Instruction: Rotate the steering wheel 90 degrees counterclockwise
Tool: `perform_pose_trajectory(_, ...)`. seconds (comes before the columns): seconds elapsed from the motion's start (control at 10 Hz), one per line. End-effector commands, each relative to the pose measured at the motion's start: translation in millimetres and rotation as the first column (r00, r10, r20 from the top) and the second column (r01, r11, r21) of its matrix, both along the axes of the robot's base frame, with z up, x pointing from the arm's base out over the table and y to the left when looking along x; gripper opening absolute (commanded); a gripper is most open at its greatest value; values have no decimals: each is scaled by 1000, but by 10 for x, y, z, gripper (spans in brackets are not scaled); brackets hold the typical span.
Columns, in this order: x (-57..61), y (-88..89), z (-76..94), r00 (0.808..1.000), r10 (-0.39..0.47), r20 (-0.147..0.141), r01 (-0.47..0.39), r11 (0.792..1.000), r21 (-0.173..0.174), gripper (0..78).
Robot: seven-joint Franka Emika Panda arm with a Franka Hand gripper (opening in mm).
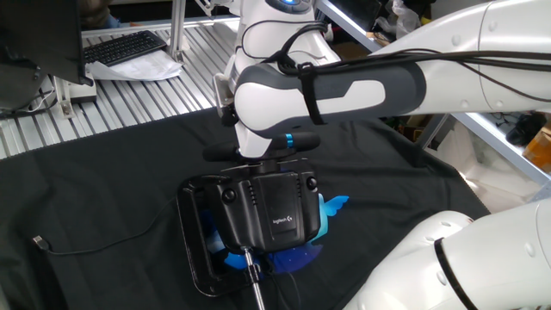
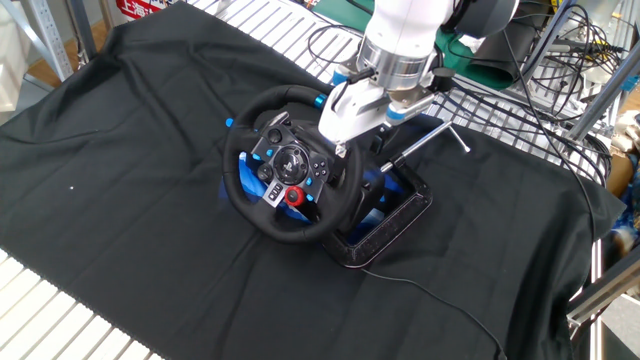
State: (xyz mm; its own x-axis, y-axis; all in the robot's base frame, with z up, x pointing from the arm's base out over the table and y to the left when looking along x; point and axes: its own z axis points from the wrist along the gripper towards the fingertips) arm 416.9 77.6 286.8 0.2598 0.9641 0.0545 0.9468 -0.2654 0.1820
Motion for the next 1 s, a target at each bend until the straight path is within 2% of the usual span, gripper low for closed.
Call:
perform_pose_trajectory(0.1,1,15,-43,1000,2,10,-2,1000,-4,775)
perform_pose_trajectory(0.5,-7,22,-96,1000,2,24,-2,1000,-12,775)
perform_pose_trajectory(1.0,-102,-47,-185,999,7,45,-6,1000,-19,775)
